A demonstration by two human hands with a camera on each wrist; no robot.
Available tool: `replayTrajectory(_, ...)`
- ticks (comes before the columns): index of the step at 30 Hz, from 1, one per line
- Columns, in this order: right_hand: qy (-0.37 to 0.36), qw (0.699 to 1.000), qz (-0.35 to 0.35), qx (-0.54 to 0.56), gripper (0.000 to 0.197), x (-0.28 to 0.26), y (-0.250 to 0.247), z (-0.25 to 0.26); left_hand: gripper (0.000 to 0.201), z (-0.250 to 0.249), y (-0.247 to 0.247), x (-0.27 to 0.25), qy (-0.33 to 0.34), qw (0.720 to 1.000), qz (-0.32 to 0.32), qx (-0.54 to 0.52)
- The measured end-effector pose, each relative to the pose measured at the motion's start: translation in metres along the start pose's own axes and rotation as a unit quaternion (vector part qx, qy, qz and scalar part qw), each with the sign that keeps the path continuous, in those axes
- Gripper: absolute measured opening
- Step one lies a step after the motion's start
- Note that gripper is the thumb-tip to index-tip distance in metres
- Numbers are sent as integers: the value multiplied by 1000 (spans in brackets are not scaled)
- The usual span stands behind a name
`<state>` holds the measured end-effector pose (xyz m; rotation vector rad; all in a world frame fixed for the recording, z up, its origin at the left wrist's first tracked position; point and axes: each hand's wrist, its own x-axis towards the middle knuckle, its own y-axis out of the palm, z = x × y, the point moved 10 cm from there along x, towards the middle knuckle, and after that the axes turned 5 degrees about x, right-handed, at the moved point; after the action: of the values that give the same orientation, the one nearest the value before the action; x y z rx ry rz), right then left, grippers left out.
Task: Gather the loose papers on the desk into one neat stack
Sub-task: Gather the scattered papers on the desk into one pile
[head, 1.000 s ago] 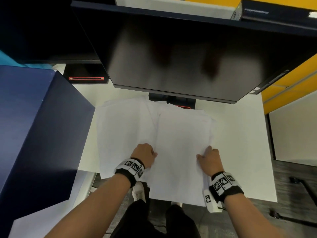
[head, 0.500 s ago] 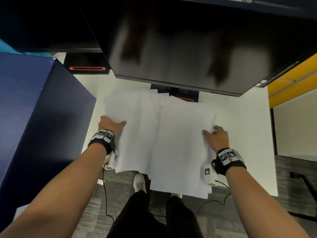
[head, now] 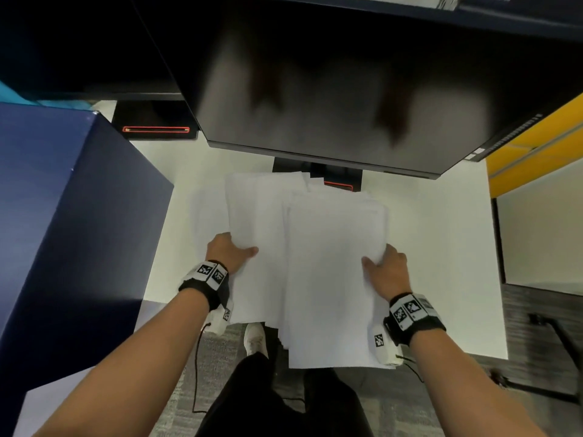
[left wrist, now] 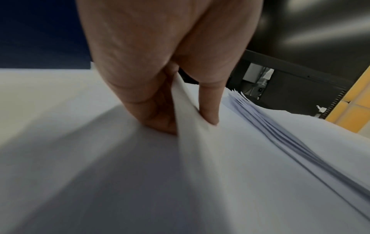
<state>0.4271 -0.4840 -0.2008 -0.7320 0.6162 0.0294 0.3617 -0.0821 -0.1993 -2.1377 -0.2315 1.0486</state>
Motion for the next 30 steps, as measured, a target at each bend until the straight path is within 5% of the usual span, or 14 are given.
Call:
replayTrajectory(5,9,999,19,48,62,1,18,6,49,-42,21,-12,60,998,35,-15)
replayTrajectory(9,52,995,-19,83,62,0,-9,-30,62,-12,5,-10,36,998,21,48)
replayTrajectory(14,22,999,40,18,70,-18,11,-33,49,2,37,-34,61,981,111,144)
replayTrajectory(18,3,997,76,-13,68,-35,36,-18,37,-21,61,-46,89,981,132,112)
replayTrajectory(22,26,998,42,-43,46,-37,1,-26,38,-6,44,-47,71,989,113,68)
replayTrajectory(25,19,990,80,-119,29,-45,3,-31,24,13,45,-47,43,990,128,32)
replayTrajectory(30,10,971,144,-189,37,-55,33,-24,20,3,63,-59,50,987,153,13)
